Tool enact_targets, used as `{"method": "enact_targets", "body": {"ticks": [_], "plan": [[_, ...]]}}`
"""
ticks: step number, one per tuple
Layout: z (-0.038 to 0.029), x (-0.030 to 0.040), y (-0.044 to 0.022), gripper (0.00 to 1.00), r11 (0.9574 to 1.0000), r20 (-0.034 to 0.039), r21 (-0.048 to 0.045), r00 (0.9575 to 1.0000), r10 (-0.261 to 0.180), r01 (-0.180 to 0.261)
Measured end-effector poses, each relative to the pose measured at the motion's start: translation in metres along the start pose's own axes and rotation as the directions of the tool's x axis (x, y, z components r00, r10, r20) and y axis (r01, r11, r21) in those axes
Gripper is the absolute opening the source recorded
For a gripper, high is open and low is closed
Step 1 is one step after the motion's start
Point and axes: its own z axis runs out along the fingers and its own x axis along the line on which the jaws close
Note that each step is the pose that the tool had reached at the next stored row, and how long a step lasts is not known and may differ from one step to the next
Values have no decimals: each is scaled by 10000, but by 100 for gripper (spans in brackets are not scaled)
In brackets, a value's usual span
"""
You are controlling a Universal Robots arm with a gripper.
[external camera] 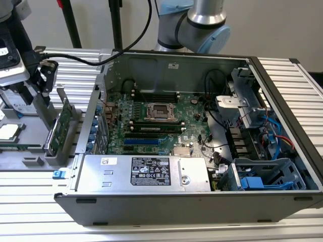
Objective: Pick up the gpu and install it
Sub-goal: 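Pick up the gpu and move the gpu toward the slot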
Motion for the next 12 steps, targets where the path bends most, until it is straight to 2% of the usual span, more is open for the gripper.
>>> {"method": "enact_targets", "body": {"ticks": [12], "plan": [[57, -2, -133, 100, 10000, -10, 0, 10000, 1, -1]]}}
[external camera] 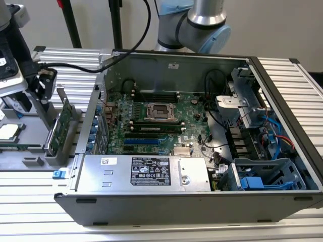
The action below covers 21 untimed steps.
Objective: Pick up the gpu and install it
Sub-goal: 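Pick up the gpu and move the gpu toward the slot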
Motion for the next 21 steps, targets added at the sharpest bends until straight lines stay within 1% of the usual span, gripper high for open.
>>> {"method": "enact_targets", "body": {"ticks": [5, 9, 15, 21], "plan": [[27, -1, -51, 100, 10000, -8, 0, 10000, 0, 0], [52, -2, -79, 100, 10000, -16, 1, 10000, 0, 0], [96, -1, -101, 100, 10000, -17, 1, 10000, 9, -9], [145, -2, -109, 100, 10000, -22, 1, 10000, 9, -9]]}}
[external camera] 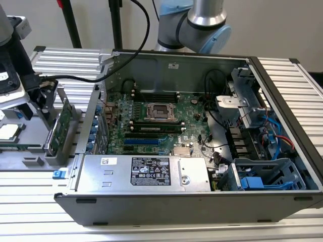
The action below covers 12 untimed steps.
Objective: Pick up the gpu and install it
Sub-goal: 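Pick up the gpu and move the gpu toward the slot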
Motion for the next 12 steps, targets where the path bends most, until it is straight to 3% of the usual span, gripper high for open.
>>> {"method": "enact_targets", "body": {"ticks": [12], "plan": [[62, -3, -7, 100, 10000, -7, 0, 10000, 0, 0]]}}
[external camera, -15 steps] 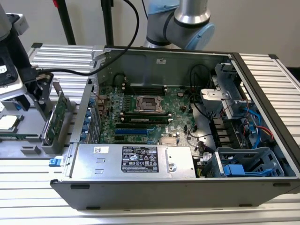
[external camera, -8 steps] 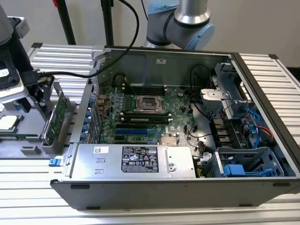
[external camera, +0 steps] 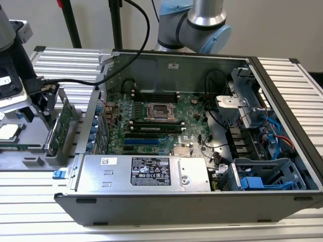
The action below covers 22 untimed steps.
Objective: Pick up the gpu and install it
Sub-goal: 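Pick up the gpu and move the gpu toward the slot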
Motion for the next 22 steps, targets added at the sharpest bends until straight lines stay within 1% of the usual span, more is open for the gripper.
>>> {"method": "enact_targets", "body": {"ticks": [3, 14, 22], "plan": [[2, 0, 0, 100, 10000, -1, 1, 10000, 0, 0], [48, -1, -13, 100, 10000, 0, 0, 10000, 0, 0], [94, -5, -26, 100, 10000, -1, 1, 10000, 0, 0]]}}
